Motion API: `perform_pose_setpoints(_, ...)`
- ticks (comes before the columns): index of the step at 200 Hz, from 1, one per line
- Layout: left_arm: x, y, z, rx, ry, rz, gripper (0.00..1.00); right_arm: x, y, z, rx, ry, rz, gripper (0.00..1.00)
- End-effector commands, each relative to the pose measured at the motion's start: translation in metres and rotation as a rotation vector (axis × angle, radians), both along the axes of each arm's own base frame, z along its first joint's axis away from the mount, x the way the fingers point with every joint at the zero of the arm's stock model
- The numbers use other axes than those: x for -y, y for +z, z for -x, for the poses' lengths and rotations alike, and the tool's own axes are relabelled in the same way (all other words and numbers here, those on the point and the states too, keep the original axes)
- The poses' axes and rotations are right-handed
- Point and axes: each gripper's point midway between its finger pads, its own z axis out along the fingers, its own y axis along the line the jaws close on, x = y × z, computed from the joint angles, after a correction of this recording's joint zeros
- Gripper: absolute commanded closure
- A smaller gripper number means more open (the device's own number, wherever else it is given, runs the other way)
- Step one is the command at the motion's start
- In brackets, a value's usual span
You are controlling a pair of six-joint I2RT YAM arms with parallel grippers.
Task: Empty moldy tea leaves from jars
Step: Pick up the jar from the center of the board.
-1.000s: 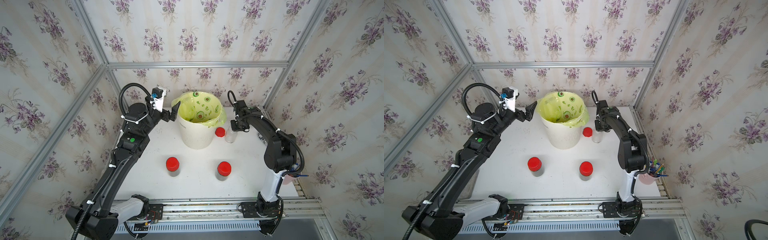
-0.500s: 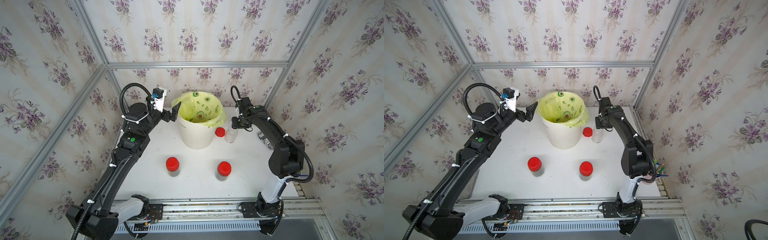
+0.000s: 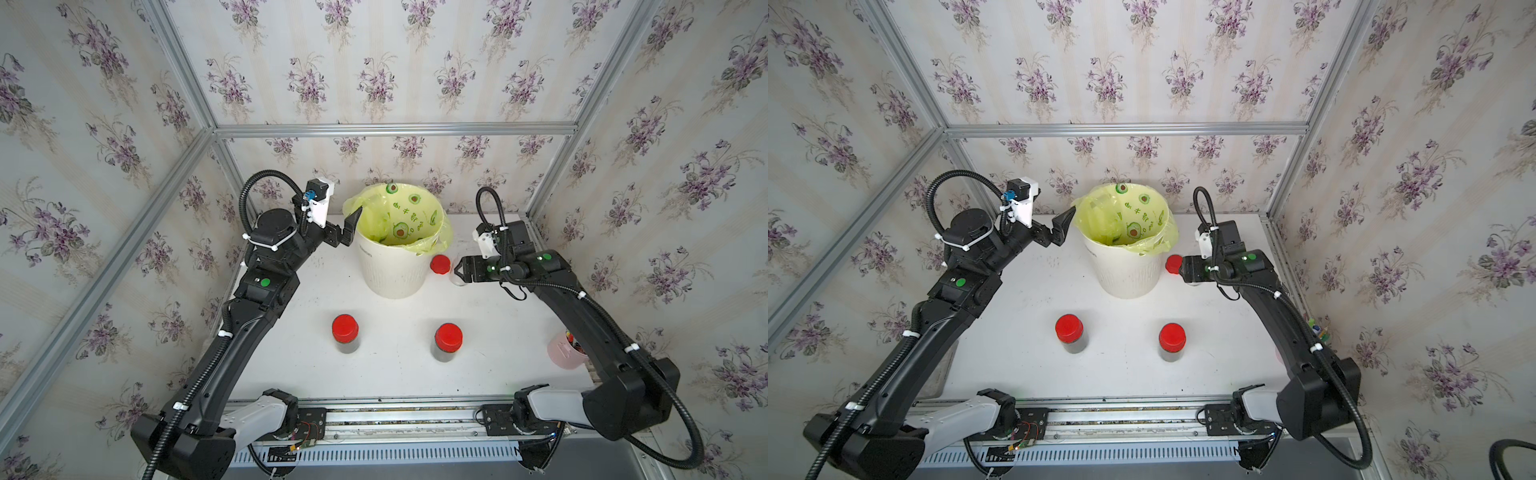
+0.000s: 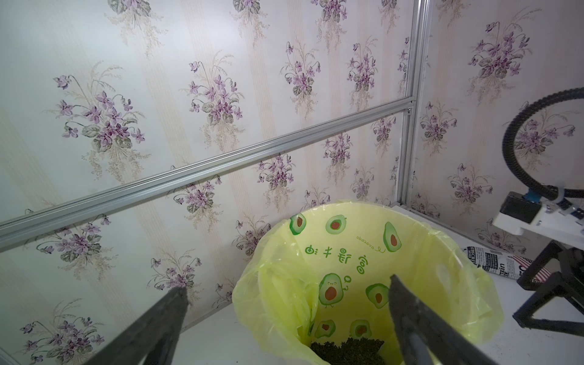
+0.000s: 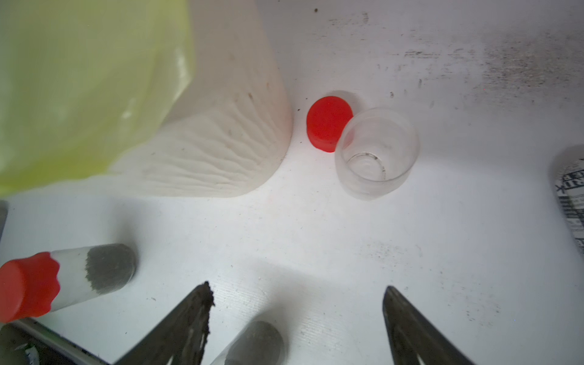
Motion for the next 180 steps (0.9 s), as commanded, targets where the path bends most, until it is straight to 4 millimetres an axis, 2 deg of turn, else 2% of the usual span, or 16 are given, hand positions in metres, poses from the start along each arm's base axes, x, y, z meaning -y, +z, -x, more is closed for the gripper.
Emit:
perform_pose_setpoints(1, 0.001, 0.01, 0.001, 0.045, -0.009, 0.019, 0.0, -0.015, 0.008, 0.016, 0.023, 0.035, -0.077, 0.15)
perform_pose_setpoints(22, 0.001, 0.008, 0.001, 0.04, -0.01, 0.017, 0.0, -0.019, 0.003, 0.031, 0.019, 0.034, -0.096, 0.15)
perform_pose_setpoints(70, 0.003, 0.004, 0.0, 0.033, -0.013, 0.016, 0.0, -0.043, -0.016, 0.072, -0.031, 0.122, -0.062, 0.16)
perform_pose_setpoints(76, 0.003, 0.003, 0.0, 0.031, -0.013, 0.016, 0.0, -0.052, -0.016, 0.082, -0.034, 0.157, -0.06, 0.16)
perform_pose_setpoints(120, 0.005, 0.002, 0.002, 0.035, -0.012, 0.001, 0.0, -0.042, -0.032, 0.104, -0.081, 0.114, -0.002, 0.17)
perform_pose_setpoints(180, 0.007, 0.001, 0.003, 0.036, -0.017, -0.004, 0.0, -0.048, -0.052, 0.125, -0.137, 0.102, 0.037, 0.18)
